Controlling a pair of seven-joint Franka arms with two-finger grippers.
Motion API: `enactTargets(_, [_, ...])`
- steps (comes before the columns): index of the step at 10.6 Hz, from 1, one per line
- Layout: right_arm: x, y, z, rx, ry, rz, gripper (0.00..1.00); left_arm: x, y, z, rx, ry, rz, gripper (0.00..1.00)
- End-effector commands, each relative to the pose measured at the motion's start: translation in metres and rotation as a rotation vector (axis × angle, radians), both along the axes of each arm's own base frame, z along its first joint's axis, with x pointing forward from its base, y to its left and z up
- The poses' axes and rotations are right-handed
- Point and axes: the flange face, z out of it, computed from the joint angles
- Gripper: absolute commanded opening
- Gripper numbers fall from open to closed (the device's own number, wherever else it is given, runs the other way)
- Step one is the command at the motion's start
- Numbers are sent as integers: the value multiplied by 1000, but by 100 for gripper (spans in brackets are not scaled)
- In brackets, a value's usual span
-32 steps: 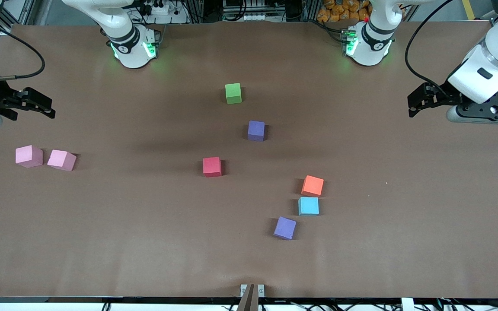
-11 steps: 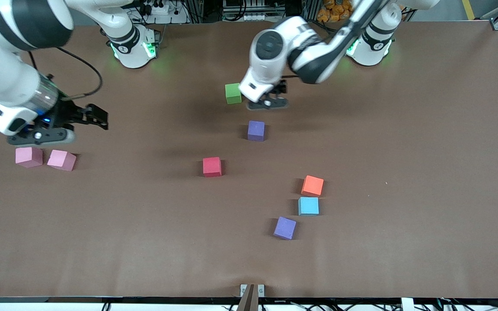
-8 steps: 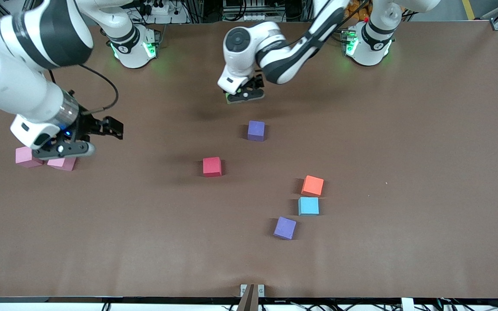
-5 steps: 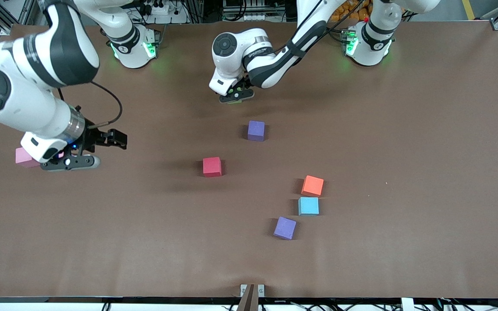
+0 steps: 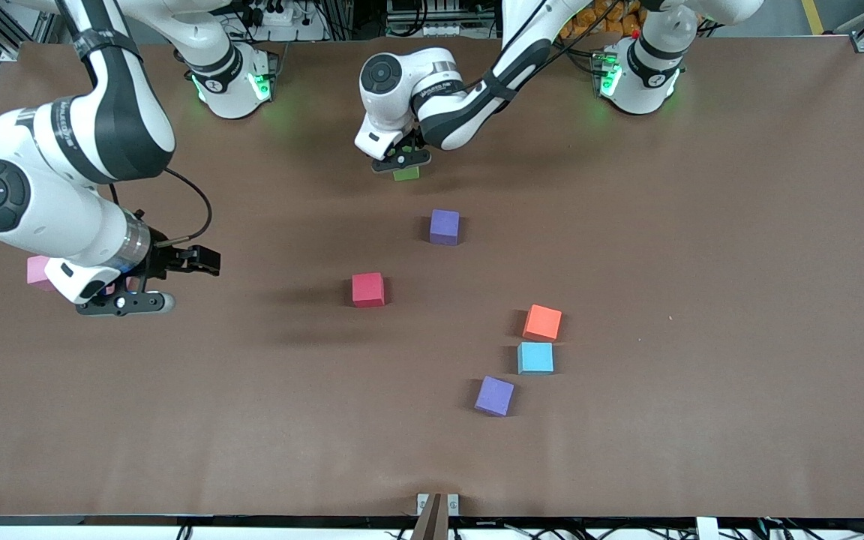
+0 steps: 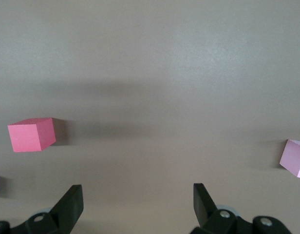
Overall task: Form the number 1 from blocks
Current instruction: 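Lower the left gripper onto the green block and grasp it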
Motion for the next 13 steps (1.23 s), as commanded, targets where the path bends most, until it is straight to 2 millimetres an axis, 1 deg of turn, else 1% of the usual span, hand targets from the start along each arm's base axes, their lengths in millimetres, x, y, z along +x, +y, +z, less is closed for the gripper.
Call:
enactTargets(1, [3, -5, -5, 2, 5, -24, 100, 3, -4, -8, 8, -29, -2, 100])
enactTargets(3, [5, -5, -12, 3, 13, -25, 100, 7, -3, -10, 9, -30, -5, 100])
enactTargets(4, [6, -5, -15, 6, 12, -26, 100, 7, -2, -15, 15, -28, -8, 100])
enactTargets(5, [7, -2, -20, 9, 17, -25, 100, 2, -3, -18, 20, -37, -29, 71])
enactTargets(6, [9, -2, -24, 9, 19, -25, 100, 1, -1, -26, 30, -36, -39, 21])
enactTargets(7, [9, -3, -24, 9, 19, -26, 100, 3, -1, -27, 33, -57, -57, 0])
enactTargets(9, [9, 1, -25, 9, 24, -20, 100, 14, -1, -24, 32, -109, -87, 0])
enactTargets(11, [10, -4, -28, 10, 28, -27, 100, 51, -16, -13, -33, -136, -163, 0])
enactTargets(13, [10, -4, -27, 10, 27, -28, 100, 64, -29, -19, -59, -138, -166, 0])
